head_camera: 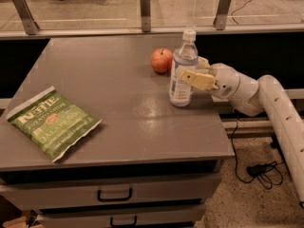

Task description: Place blue plastic bottle upright

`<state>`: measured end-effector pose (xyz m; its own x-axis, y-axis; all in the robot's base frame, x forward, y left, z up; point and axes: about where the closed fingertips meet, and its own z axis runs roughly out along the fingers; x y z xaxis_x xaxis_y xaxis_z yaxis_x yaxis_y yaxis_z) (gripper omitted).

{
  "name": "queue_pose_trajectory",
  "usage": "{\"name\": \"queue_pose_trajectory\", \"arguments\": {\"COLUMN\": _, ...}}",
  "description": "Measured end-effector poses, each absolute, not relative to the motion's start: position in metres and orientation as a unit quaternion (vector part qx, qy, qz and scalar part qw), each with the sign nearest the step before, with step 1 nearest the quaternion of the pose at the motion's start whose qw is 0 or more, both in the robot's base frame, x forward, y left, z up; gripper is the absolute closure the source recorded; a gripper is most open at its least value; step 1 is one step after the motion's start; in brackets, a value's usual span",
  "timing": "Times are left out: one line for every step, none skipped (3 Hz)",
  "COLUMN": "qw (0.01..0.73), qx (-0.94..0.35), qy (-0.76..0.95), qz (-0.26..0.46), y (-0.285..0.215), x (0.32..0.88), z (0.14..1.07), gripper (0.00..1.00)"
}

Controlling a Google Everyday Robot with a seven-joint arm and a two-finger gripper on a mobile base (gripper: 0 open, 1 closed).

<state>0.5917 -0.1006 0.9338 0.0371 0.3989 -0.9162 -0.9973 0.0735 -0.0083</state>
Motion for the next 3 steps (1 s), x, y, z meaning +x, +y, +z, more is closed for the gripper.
{"name": "queue_pose_trajectory", "arguments": {"qw": 0.616, "qx": -0.378, "qy": 0.386, "qz": 0.573, "y": -0.1053, "x": 0.5905, "z": 0.9323, "gripper": 0.61}}
{"name": "queue_pose_trajectory", "arguments": {"qw": 0.615, "qx": -0.379, "qy": 0.381, "qz": 0.577, "y": -0.1084, "x": 0.5877, "z": 0.9317, "gripper": 0.37}}
{"name": "queue_pose_trajectory", "arguments": {"qw": 0.615, "qx": -0.378, "qy": 0.378, "qz": 0.58, "y": -0.1094, "x": 0.5853, "z": 0.9313, "gripper": 0.14}}
